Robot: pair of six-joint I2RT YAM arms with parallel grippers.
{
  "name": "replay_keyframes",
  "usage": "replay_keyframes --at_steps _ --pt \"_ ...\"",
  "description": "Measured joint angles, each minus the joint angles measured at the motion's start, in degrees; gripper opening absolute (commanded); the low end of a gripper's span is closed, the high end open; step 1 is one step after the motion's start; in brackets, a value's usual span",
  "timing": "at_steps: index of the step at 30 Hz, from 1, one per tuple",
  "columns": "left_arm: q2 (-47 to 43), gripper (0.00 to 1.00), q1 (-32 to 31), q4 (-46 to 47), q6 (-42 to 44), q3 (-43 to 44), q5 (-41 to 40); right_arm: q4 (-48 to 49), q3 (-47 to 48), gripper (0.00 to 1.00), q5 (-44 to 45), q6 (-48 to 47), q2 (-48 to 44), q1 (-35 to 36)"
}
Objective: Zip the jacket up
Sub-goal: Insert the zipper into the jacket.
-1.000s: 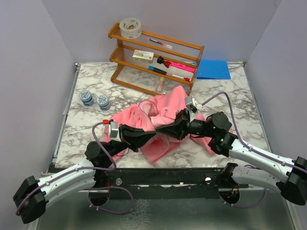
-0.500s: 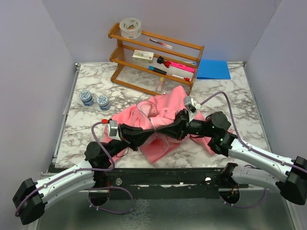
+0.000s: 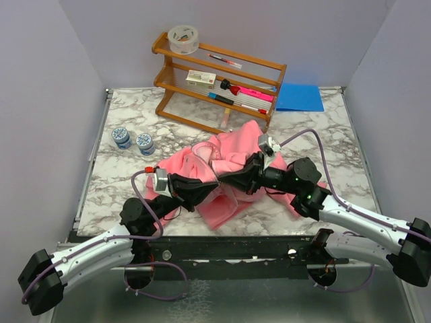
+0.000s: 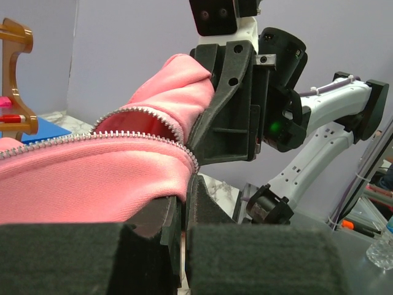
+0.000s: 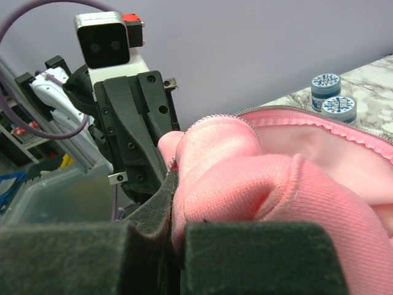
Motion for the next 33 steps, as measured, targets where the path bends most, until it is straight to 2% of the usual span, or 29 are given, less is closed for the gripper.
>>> replay_keyframes --at_steps 9,21,33 --pt "3.17 0.0 0.04 0.98 -0.31 0.15 0.61 0.39 -1.16 0.0 2.56 1.75 0.15 -0.04" --pt "1.42 0.0 0.02 -3.04 -0.22 0.15 -4.37 -1.4 -1.31 0.0 3.13 2.45 -1.22 -0.37" --pt "0.85 0.0 -0.02 -4.48 -0.2 0.31 -3.17 -1.6 -2.89 0.0 3.13 2.89 -1.79 -0.74"
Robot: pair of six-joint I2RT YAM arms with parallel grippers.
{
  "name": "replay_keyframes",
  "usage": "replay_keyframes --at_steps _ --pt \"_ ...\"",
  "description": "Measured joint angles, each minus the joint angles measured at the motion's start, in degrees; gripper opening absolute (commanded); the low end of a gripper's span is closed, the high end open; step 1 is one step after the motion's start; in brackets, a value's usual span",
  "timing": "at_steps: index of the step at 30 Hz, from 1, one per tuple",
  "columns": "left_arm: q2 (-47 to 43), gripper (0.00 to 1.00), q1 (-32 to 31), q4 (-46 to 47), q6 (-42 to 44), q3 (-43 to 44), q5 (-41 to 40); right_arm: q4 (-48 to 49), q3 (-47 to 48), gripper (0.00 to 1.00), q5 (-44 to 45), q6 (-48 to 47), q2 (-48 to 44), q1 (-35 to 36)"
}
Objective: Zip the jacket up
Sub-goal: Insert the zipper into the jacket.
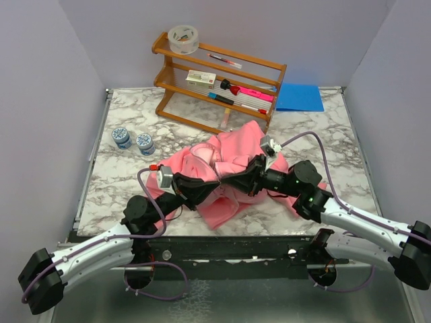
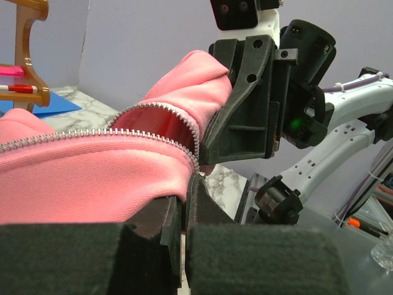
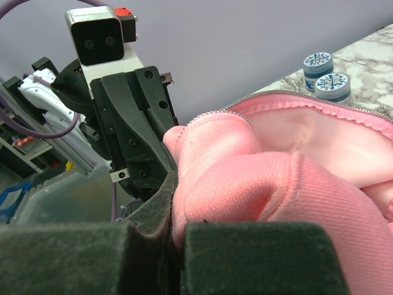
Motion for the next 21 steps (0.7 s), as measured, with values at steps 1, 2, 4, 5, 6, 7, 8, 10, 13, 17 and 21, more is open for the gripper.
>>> replay_keyframes --at_steps 1,2,4,5,6,7,8,10,13,17,21 --pt "-0.37 0.0 0.0 -0.02 0.0 -0.11 0.22 0.09 -0.07 0.0 0.0 -0.02 -0.02 0.0" --pt "-0.66 0.0 0.0 0.0 0.0 -0.2 0.44 0.35 -0.2 0.0 0.0 0.0 -0.04 0.0" --pt "-1.09 0.0 0.0 0.04 0.0 -0.37 1.29 0.85 -0.39 0.0 0.02 0.07 -0.04 0.0" --pt "-1.07 0.0 0.0 0.13 0.0 -0.44 1.6 0.92 -0.42 0.0 0.04 0.11 -0.02 0.0" --pt "-1.07 0.0 0.0 0.24 0.0 -0.5 1.86 0.96 -0.42 0.0 0.2 0.24 -0.02 0.0" --pt "-0.98 0.0 0.0 0.39 0.0 -0.52 2.08 0.96 -0.42 0.0 0.46 0.55 0.07 0.0" --pt "-0.81 0.0 0.0 0.57 0.0 -0.55 2.25 1.01 -0.42 0.0 0.81 1.01 0.11 0.0" --pt "-0.04 0.0 0.02 1.11 0.0 -0.55 2.6 1.18 -0.42 0.0 1.6 1.88 0.39 0.0" --pt "1.7 0.0 0.02 2.29 -0.02 -0.55 2.67 1.44 -0.42 0.0 2.78 3.91 1.01 0.0" --pt "4.07 0.0 0.17 4.2 -0.02 -0.55 2.6 1.73 -0.46 0.0 4.74 7.39 1.81 -0.13" --pt "5.05 0.0 0.17 5.44 0.0 -0.83 2.56 3.61 -2.01 0.0 7.17 10.54 1.6 -0.22"
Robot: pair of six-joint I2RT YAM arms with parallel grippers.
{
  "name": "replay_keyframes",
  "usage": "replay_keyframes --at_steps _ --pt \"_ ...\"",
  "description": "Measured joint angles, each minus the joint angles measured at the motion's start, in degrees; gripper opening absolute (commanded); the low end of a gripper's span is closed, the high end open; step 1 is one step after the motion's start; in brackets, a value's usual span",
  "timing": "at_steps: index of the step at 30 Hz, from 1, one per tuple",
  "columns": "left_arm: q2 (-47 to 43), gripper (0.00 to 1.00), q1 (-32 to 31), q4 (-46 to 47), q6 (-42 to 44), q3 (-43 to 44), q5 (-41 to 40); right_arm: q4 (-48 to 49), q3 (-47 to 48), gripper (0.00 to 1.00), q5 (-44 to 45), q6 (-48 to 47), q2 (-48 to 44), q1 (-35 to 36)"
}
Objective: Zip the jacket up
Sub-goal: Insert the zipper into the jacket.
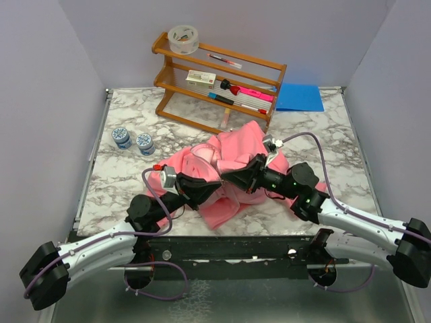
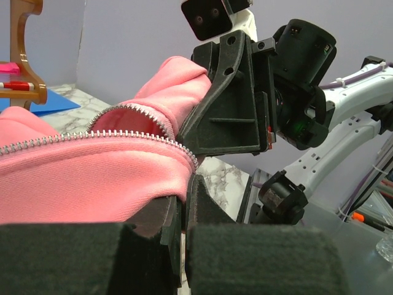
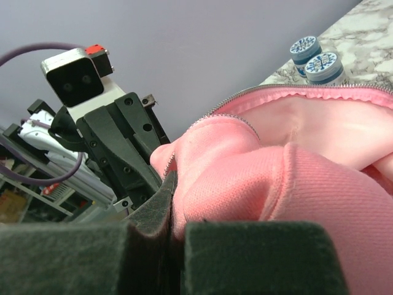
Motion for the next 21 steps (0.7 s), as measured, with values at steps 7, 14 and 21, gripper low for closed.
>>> replay_keyframes --at_steps 7,14,21 --pt "-0.17 0.0 0.0 0.74 -0.44 -0.98 -0.83 -0.37 -1.25 0.0 0.9 1.66 -1.88 0.02" --pt "-1.53 0.0 -0.07 0.2 -1.36 -1.22 0.02 0.37 -1.95 0.0 -1.97 1.6 -2.51 0.0" --pt "-1.9 0.0 -0.07 -0.11 -2.08 -1.33 2.19 0.92 -3.04 0.0 -3.34 1.6 -3.8 0.0"
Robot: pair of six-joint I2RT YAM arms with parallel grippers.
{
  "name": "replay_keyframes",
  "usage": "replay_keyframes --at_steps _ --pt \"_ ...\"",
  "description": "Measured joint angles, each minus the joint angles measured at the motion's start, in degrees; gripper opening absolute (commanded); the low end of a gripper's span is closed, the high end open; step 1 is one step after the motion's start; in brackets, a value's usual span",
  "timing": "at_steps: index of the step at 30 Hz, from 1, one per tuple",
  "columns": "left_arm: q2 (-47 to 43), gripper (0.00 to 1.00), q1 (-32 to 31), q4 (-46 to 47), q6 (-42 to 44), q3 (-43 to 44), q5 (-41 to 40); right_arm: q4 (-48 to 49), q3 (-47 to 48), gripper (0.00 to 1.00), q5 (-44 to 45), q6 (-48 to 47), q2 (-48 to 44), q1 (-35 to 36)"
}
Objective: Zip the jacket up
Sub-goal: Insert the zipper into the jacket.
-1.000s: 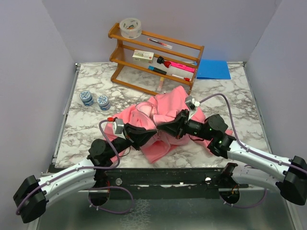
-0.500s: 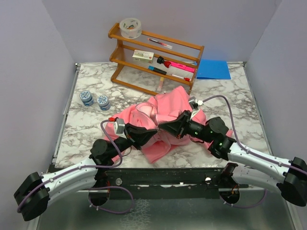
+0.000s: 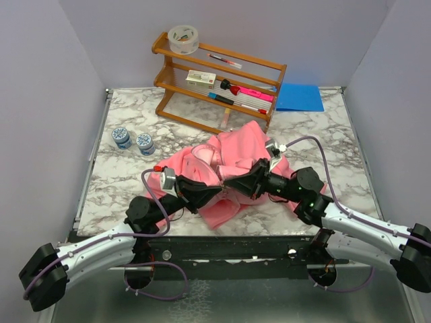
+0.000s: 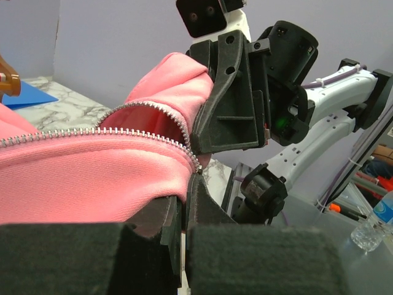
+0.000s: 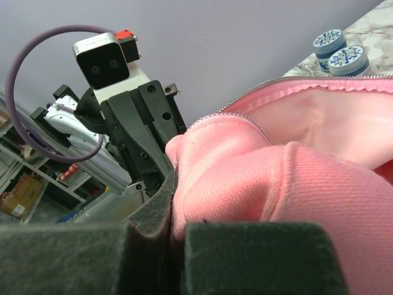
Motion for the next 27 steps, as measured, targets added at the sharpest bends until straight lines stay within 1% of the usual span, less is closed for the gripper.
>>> replay_keyframes --at_steps 5,14,22,27 --pt "2.6 0.0 0.0 1.03 -0.42 0.13 0.7 1.25 -1.44 0.0 0.7 1.05 -0.48 0.0" --pt "8.24 0.0 0.07 4.02 -1.4 0.55 0.92 3.61 -4.63 0.0 6.25 4.11 -0.9 -0.09" --pt "12.52 0.0 -0.63 8.5 -2.08 0.26 -0.09 6.4 -5.79 0.0 9.03 6.1 0.24 -0.09" --pt "15.28 0.0 -1.03 12.37 -2.51 -0.85 -1.25 6.49 -5.97 0.0 9.6 6.75 0.44 -0.09"
